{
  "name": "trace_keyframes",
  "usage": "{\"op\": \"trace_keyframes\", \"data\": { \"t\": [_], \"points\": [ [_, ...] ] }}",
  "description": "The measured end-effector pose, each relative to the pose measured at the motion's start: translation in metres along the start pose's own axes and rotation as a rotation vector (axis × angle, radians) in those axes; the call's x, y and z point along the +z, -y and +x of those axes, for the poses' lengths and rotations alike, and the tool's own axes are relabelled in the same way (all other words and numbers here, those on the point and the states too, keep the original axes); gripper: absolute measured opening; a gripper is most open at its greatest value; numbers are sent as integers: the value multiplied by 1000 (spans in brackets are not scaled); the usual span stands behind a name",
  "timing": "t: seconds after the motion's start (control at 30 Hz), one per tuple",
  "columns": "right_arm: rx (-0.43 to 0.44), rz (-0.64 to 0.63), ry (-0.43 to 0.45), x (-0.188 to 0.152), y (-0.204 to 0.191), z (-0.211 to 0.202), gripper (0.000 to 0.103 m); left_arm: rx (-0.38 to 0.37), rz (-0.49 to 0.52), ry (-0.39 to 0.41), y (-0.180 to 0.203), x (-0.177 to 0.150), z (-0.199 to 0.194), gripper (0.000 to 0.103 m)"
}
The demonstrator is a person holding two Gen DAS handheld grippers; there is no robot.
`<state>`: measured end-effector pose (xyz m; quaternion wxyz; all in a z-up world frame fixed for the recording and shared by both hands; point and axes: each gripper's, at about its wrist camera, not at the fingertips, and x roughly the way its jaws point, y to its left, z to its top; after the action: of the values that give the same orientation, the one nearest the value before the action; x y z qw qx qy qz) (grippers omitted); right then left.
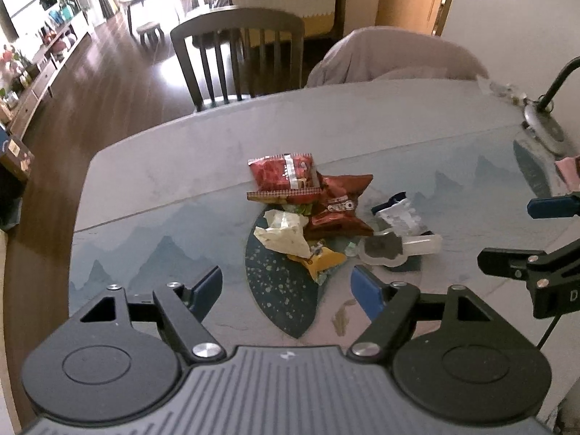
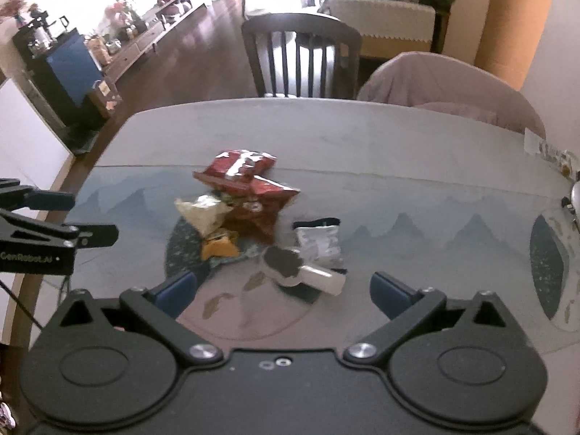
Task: Organize snacks
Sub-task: 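Move both tools back toward the snack pile, then grasp the cream crinkled bag with the left tool while the right tool grasps the white printed packet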
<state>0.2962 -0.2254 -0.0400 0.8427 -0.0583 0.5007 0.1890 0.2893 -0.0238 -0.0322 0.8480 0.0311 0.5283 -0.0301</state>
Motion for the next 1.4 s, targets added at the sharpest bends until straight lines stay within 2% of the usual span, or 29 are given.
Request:
{"op": "trace_keyframes", "data": {
  "t": [0.2,0.47,0.67,0.73,0.8,1.1,1.27,1.4],
  "points": [
    [-13,32,-52,19,23,42,103,22,-25,-56,-4,27,43,78],
    [-13,79,-131,34,49,101,101,4,-98,-160,-12,45,106,78],
    [-10,102,-178,38,57,143,94,8,-134,-206,-14,48,141,78],
    [-5,103,-199,37,57,157,85,2,-138,-215,-14,48,150,78],
    [-12,98,-208,37,56,167,84,6,-137,-222,-13,48,158,78],
    [1,127,-225,32,58,193,73,27,-183,-244,-17,46,186,78],
    [-16,91,-200,33,51,195,70,23,-198,-251,-21,42,194,76],
    [-46,50,-185,31,44,195,60,28,-192,-255,-19,39,194,63]
  ]
}}
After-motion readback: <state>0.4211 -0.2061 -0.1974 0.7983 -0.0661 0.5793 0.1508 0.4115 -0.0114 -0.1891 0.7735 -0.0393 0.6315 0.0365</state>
